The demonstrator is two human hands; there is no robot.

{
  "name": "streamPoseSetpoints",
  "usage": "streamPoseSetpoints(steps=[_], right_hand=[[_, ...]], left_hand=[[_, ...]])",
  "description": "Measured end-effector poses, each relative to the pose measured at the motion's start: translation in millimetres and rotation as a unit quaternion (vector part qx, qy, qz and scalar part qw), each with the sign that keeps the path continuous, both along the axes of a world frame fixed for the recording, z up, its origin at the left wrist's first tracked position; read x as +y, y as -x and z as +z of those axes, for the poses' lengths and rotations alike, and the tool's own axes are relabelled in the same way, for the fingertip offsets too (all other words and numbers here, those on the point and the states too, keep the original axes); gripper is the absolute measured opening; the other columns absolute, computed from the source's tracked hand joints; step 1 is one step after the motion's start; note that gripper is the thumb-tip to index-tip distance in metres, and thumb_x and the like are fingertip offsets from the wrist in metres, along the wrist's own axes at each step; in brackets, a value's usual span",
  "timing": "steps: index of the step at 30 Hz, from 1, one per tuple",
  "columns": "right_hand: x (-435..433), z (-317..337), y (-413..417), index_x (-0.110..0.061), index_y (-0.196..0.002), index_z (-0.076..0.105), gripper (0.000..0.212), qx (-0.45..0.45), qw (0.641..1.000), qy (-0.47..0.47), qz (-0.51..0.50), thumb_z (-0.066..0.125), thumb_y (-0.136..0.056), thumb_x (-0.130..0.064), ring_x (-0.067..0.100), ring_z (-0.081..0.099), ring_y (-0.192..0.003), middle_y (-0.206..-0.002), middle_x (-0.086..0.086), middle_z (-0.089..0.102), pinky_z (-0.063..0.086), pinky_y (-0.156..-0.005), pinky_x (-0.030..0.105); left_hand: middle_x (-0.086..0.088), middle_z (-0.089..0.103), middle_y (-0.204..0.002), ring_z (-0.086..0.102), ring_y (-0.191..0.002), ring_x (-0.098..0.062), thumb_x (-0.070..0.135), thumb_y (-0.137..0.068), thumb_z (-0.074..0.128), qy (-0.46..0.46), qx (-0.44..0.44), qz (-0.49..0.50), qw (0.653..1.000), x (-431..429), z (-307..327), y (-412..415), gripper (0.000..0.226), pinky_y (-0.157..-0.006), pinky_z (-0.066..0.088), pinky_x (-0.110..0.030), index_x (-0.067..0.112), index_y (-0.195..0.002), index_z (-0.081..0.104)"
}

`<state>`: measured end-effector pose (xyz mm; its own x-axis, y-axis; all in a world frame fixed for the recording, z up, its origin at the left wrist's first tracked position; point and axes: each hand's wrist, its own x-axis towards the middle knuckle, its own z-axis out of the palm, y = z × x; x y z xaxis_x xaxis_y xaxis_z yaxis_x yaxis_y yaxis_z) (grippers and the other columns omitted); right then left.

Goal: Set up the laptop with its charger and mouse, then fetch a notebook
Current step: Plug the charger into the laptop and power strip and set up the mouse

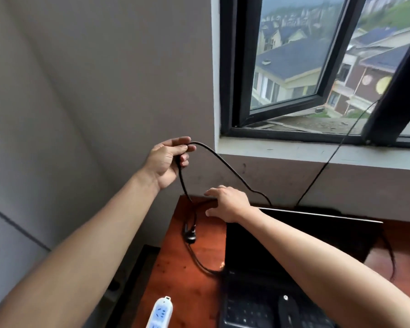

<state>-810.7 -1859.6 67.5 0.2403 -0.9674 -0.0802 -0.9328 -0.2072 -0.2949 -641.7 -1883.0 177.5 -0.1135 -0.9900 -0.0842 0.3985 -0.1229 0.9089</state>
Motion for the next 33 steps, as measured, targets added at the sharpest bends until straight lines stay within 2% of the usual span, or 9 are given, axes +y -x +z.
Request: streamPoseSetpoints(steps=[5, 9, 11, 13, 17, 21, 25, 30, 33], right_hand=[[-3, -32, -60, -0.037, -0.129, 0.057, 0.059, -0.117, 0.985, -0.123, 0.03, 0.077, -0.073, -0.04, 0.017, 0.061, -0.107, -0.119, -0.004, 0.065, 0.042, -0.078, 0.023], [19, -66, -86, -0.023, -0.114, 0.065, 0.037, -0.343, 0.905, -0.25, -0.025, 0.077, -0.08, -0.019, 0.009, 0.06, -0.09, -0.108, 0.007, 0.066, 0.046, -0.07, 0.012], [33, -81, -99, -0.027, -0.092, 0.066, 0.017, -0.405, 0.869, -0.279, -0.06, 0.077, -0.08, -0.021, 0.007, 0.056, -0.077, -0.092, 0.0, 0.065, 0.042, -0.061, 0.014], [46, -93, -111, -0.028, -0.077, 0.06, 0.015, -0.443, 0.836, -0.314, -0.083, 0.075, -0.08, -0.028, 0.008, 0.057, -0.075, -0.083, -0.005, 0.065, 0.044, -0.061, 0.021], [85, -126, -128, -0.027, -0.077, 0.058, 0.013, -0.421, 0.823, -0.371, -0.085, 0.07, -0.081, -0.024, 0.01, 0.062, -0.072, -0.077, -0.003, 0.067, 0.047, -0.064, 0.027], [120, -150, -109, -0.017, -0.072, 0.061, 0.018, -0.323, 0.863, -0.379, -0.087, 0.063, -0.085, -0.005, 0.013, 0.06, -0.057, -0.067, 0.004, 0.063, 0.053, -0.065, 0.035], [129, -151, -87, -0.016, -0.07, 0.06, 0.02, -0.253, 0.881, -0.391, -0.085, 0.066, -0.089, -0.017, 0.019, 0.066, -0.068, -0.078, 0.013, 0.071, 0.054, -0.067, 0.035], [127, -144, -83, -0.013, -0.086, 0.065, 0.012, -0.434, 0.769, -0.432, -0.183, 0.067, -0.09, -0.024, 0.015, 0.064, -0.062, -0.071, 0.003, 0.068, 0.053, -0.059, 0.028], [120, -143, -82, -0.018, -0.077, 0.064, 0.015, -0.501, 0.688, -0.474, -0.227, 0.07, -0.087, -0.027, 0.017, 0.057, -0.051, -0.063, 0.005, 0.059, 0.05, -0.048, 0.025]], left_hand=[[-0.011, 0.06, -0.071, 0.046, -0.041, -0.008, -0.008, -0.093, 0.038, -0.076, 0.086, -0.016, 0.993, -20, -22, -49, 0.027, -0.043, 0.036, -0.015, 0.008, -0.085, 0.059], [-0.012, 0.053, -0.079, 0.045, -0.04, -0.006, -0.008, -0.093, 0.035, -0.127, 0.12, -0.008, 0.985, -27, -45, -73, 0.028, -0.043, 0.035, -0.013, 0.007, -0.085, 0.057], [-0.012, 0.052, -0.08, 0.044, -0.039, -0.005, -0.008, -0.094, 0.034, -0.151, 0.135, -0.004, 0.979, -27, -60, -84, 0.028, -0.043, 0.034, -0.012, 0.006, -0.085, 0.057], [-0.012, 0.053, -0.08, 0.043, -0.039, -0.005, -0.007, -0.094, 0.033, -0.168, 0.142, -0.004, 0.976, -26, -72, -93, 0.029, -0.043, 0.033, -0.012, 0.006, -0.084, 0.057], [-0.012, 0.054, -0.08, 0.044, -0.039, -0.004, -0.007, -0.093, 0.032, -0.195, 0.121, 0.005, 0.973, -26, -96, -116, 0.03, -0.043, 0.034, -0.012, 0.005, -0.084, 0.057], [-0.013, 0.056, -0.078, 0.048, -0.046, -0.008, -0.011, -0.093, 0.029, -0.237, 0.044, 0.04, 0.97, -17, -137, -140, 0.034, -0.044, 0.036, -0.014, 0.009, -0.084, 0.055], [-0.013, 0.066, -0.07, 0.061, -0.05, -0.013, -0.01, -0.094, 0.028, -0.262, -0.044, 0.059, 0.962, 0, -180, -152, 0.033, -0.048, 0.048, -0.02, 0.01, -0.106, 0.051], [-0.015, 0.061, -0.102, 0.062, -0.087, -0.026, 0.002, -0.096, 0.042, -0.297, -0.119, 0.072, 0.945, 37, -236, -165, 0.045, -0.073, 0.049, -0.036, 0.013, -0.139, 0.038], [-0.012, 0.061, -0.11, 0.061, -0.093, -0.024, 0.012, -0.094, 0.051, -0.302, -0.219, 0.085, 0.924, 72, -261, -168, 0.049, -0.072, 0.049, -0.033, 0.014, -0.142, 0.038]])
